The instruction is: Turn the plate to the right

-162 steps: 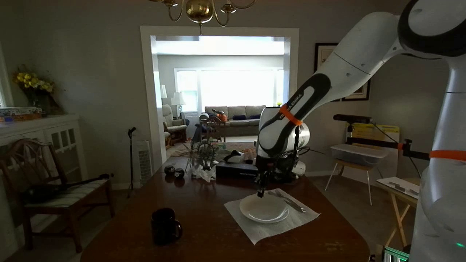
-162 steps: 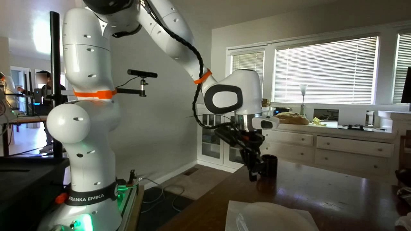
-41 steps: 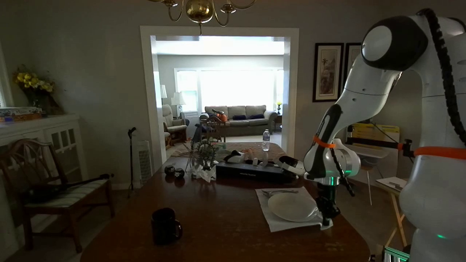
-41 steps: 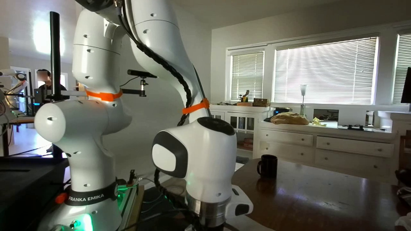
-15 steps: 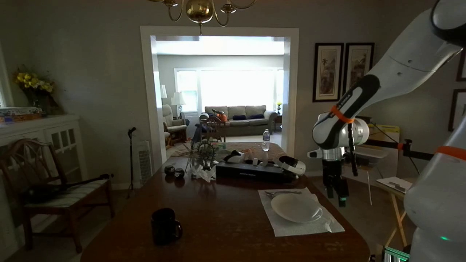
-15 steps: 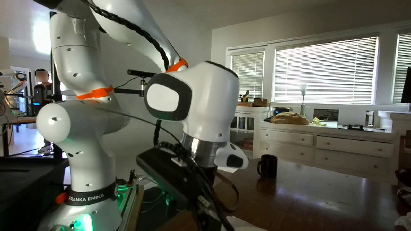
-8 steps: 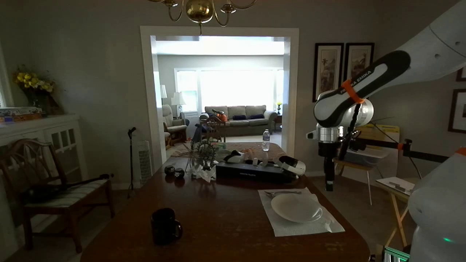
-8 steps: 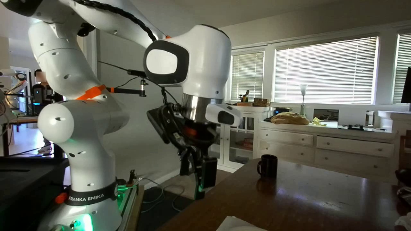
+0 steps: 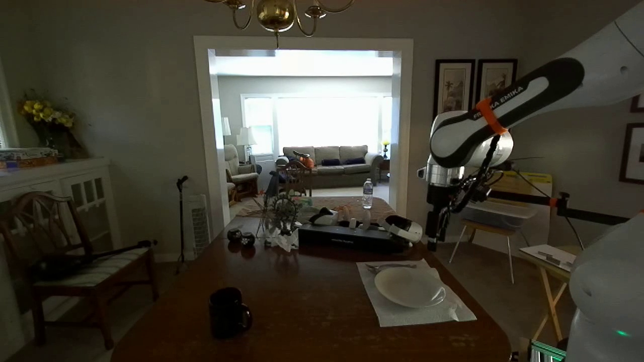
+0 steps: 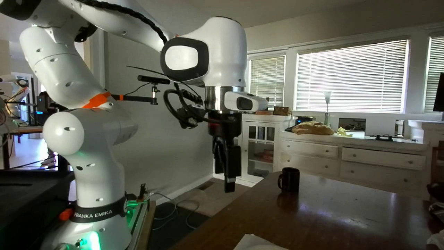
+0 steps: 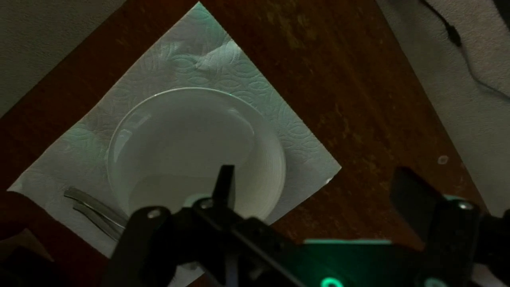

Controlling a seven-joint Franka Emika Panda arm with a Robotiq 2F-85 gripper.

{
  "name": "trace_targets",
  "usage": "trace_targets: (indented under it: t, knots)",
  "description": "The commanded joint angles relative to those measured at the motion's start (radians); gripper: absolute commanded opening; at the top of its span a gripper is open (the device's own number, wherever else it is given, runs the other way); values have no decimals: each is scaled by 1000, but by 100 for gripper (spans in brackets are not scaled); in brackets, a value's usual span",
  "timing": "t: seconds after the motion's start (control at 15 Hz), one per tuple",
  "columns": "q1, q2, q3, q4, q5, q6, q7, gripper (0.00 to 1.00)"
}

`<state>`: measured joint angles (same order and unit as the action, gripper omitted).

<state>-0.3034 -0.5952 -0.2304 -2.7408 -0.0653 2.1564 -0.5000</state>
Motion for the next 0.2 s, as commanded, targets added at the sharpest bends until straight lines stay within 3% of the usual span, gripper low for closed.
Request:
trace_targets:
  t: [0.0,0.13]
  knots:
    - [35,-5,-35,1,-24,-3,23,100]
    - [35,-5,-34,1,-24,-2,25,100]
